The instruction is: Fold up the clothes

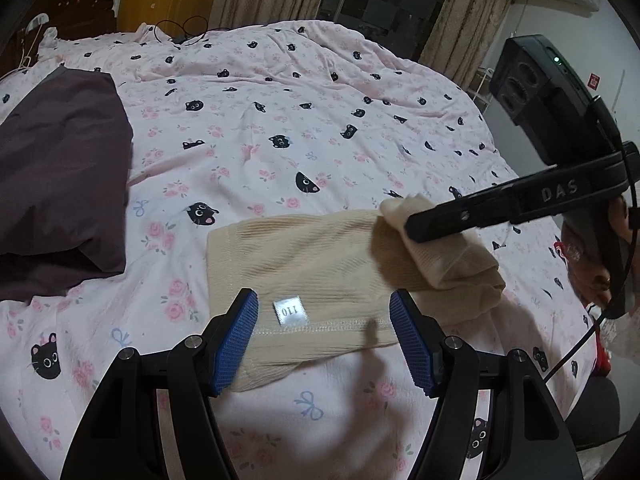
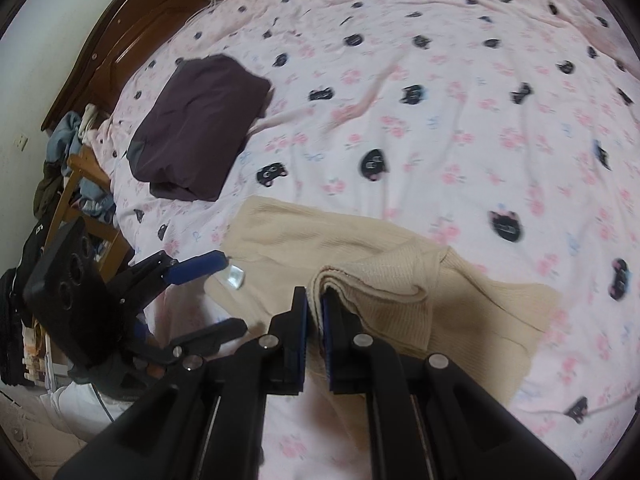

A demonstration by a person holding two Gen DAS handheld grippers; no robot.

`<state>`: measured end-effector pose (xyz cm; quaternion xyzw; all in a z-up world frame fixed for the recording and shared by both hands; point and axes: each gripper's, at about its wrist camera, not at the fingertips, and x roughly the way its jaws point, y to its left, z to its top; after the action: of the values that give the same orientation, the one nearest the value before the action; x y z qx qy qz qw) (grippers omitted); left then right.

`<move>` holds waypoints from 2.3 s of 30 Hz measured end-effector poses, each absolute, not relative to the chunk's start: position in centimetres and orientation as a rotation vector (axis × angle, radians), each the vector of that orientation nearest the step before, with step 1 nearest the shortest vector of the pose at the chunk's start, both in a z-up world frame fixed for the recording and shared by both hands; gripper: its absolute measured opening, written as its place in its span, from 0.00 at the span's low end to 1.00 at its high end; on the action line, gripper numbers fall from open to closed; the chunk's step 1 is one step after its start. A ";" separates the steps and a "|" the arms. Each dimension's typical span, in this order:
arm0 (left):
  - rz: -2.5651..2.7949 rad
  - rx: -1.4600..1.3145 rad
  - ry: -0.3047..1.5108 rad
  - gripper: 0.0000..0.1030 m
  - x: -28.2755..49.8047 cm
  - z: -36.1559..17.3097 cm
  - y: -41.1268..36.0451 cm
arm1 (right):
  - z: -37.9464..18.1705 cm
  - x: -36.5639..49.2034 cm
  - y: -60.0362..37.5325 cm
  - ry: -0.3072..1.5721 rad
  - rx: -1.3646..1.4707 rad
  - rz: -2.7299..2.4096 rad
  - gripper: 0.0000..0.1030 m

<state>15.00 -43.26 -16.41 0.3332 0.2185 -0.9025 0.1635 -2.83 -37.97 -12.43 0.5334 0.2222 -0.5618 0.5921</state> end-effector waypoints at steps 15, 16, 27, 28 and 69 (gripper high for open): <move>-2.559 0.945 0.708 0.62 16.2 -16.7 -44.6 | -14.9 0.6 -41.4 0.614 1.253 -1.266 0.08; -2.558 0.941 0.709 0.62 16.4 -16.6 -44.6 | -15.0 0.7 -41.5 0.619 1.257 -1.268 0.08; -2.552 0.935 0.736 0.62 16.9 -16.8 -44.9 | -16.3 2.8 -42.9 0.754 1.256 -1.259 0.12; -2.552 0.938 0.734 0.62 16.8 -16.8 -44.9 | -16.2 2.8 -42.9 0.752 1.257 -1.259 0.13; -2.487 1.111 0.517 0.62 12.2 -19.5 -43.5 | -17.4 -5.8 -39.9 0.352 1.536 -1.259 0.34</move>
<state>12.16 -43.47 -19.45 0.3938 0.1832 -0.8819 0.1835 -5.84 -39.95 -17.45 0.6443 0.1478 -0.5282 0.5330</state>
